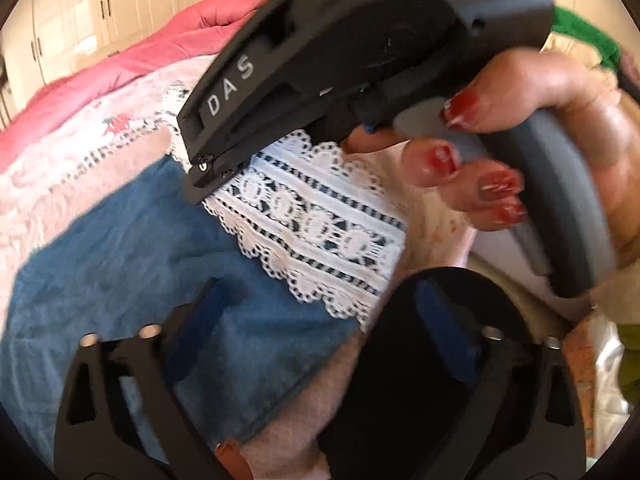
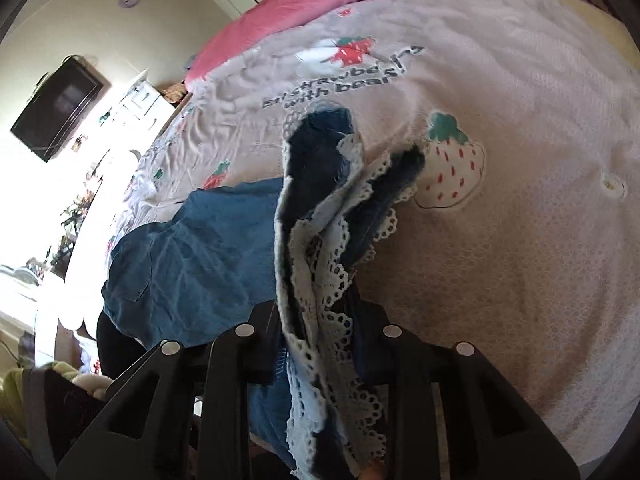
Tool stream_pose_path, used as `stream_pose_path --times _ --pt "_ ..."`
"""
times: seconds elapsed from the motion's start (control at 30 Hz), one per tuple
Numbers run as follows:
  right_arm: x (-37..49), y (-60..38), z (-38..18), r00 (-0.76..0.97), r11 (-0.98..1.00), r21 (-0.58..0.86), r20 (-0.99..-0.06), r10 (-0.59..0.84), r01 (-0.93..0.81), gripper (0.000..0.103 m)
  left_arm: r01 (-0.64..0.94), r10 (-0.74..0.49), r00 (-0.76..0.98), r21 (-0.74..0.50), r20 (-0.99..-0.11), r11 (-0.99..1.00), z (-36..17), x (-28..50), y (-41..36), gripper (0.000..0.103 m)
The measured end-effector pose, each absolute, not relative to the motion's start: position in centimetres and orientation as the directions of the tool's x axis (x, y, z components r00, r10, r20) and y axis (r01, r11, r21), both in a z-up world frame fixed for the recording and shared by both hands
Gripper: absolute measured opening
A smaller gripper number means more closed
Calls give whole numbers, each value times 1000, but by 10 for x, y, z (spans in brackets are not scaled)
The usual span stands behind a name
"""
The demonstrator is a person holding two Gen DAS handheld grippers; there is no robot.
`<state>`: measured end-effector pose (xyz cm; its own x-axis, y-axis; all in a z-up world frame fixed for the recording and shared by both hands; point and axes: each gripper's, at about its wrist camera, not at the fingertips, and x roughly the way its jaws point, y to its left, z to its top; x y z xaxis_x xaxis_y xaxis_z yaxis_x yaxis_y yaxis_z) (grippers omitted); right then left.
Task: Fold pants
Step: 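Lift the lace hem with the right gripper and fold it toward the left gripper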
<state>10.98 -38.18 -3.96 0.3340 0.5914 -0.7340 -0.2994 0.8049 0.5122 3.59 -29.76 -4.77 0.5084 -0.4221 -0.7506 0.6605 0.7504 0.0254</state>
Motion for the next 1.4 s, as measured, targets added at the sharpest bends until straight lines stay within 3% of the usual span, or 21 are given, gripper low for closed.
stream_pose_path --times 0.03,0.17,0.23,0.33,0.4,0.93,1.27,1.4 --pt "110 -384 -39 334 800 523 -729 598 -293 25 649 -402 516 39 -756 760 -50 39 -300 67" --pt "113 -388 -37 335 793 542 -719 609 -277 25 630 -378 527 51 -762 775 -55 41 -302 60" --pt "115 -386 -37 329 788 549 -717 615 -277 24 636 -357 555 106 -752 764 -55 35 -306 44" --pt "115 -383 -34 335 782 559 -707 623 -275 22 640 -376 548 86 -747 763 -52 33 -301 24" --pt "114 -379 -30 343 780 560 -700 626 -279 21 641 -404 534 45 -743 766 -47 33 -293 19" --pt "108 -251 9 298 728 543 -675 675 -419 21 493 -528 542 -261 -654 830 -12 8 -161 16" --pt "116 -156 -28 228 799 400 -813 535 -449 21 355 -548 456 -421 -701 834 -46 -4 -94 16" --pt "114 -146 -36 223 815 381 -832 509 -436 27 336 -565 435 -456 -701 824 -50 -6 -86 16"
